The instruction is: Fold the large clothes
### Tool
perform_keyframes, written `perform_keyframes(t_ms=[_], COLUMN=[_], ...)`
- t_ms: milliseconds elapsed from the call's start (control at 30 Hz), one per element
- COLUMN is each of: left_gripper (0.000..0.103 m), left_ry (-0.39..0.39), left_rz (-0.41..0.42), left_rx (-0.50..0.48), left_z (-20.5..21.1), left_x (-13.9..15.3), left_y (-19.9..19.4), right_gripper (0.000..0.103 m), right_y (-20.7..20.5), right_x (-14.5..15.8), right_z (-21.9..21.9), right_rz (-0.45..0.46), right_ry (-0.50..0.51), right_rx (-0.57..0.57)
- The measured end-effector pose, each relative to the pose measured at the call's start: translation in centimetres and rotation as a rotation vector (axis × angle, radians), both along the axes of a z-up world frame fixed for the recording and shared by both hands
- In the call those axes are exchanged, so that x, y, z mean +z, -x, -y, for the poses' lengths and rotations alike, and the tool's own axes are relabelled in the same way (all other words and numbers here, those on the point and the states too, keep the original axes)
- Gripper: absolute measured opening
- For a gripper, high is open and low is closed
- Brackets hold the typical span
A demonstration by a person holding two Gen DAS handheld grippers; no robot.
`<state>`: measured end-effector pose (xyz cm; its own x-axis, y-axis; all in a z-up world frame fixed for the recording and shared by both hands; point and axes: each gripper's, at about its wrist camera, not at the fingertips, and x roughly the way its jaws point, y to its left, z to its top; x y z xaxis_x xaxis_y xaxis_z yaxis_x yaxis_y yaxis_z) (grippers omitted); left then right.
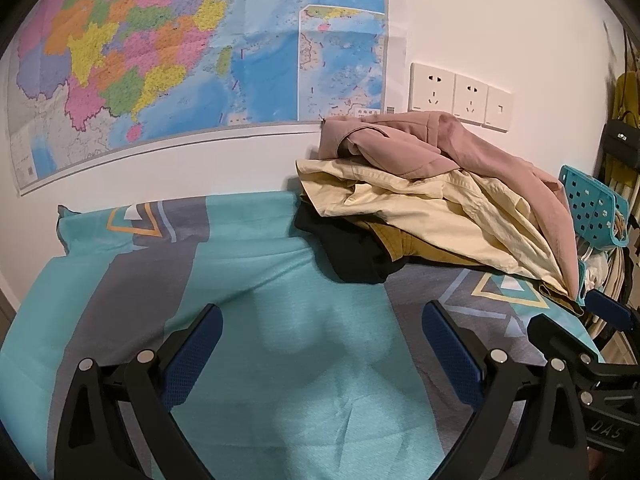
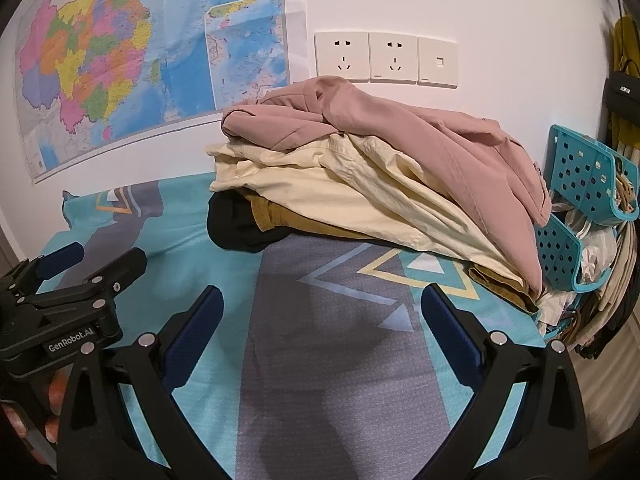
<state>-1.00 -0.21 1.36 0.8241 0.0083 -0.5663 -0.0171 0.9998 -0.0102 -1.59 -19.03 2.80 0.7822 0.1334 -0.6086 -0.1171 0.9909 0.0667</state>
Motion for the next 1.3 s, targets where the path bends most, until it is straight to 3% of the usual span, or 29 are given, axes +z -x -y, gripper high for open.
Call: perform_keyframes(t_ms=[1300], left_gripper=[0.096], left_ry=[-0.002], left_rz=[-0.005], left_rx=[-0.007], left_z=[0.55], left_x=[-0.29], left_y=[-0.34], right_gripper=[0.098], right_y=[-0.62], right_x=[0.05], right_z=[0.38], right_rz=[0.007], right_ry=[-0.011], right_rx=[0.009])
